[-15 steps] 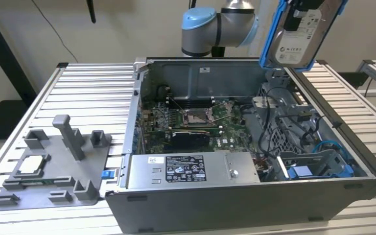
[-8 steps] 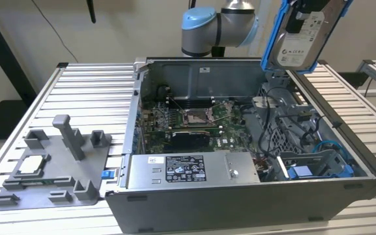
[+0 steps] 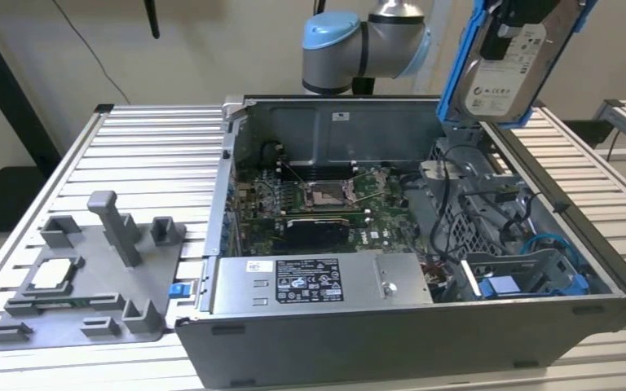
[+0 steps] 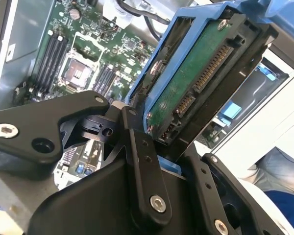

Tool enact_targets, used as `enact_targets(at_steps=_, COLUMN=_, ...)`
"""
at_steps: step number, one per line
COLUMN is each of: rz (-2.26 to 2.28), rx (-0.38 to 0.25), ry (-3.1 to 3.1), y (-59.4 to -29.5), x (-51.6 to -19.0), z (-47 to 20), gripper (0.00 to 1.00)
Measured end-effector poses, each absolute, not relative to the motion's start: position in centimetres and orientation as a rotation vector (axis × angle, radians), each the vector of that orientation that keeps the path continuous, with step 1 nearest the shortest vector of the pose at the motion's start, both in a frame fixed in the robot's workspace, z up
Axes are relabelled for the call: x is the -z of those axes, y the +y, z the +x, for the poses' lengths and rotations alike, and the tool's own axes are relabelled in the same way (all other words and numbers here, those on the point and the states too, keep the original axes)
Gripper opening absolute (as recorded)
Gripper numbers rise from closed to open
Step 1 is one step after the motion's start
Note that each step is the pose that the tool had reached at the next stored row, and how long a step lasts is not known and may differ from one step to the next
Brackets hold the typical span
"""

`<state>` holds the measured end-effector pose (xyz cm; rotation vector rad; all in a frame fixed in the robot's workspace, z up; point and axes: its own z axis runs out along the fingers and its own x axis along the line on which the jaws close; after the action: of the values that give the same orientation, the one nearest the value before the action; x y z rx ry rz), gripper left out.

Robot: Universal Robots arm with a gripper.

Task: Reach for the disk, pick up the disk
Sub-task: 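Pick up the disk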

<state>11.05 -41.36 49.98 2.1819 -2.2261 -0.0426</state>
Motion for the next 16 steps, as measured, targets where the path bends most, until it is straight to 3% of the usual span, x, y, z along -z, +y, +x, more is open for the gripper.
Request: enact_targets(at_steps=16, rz=2.181, rx=0.044, ry=-2.225, y=-44.8, x=-49.8, z=11.0, gripper=0.0)
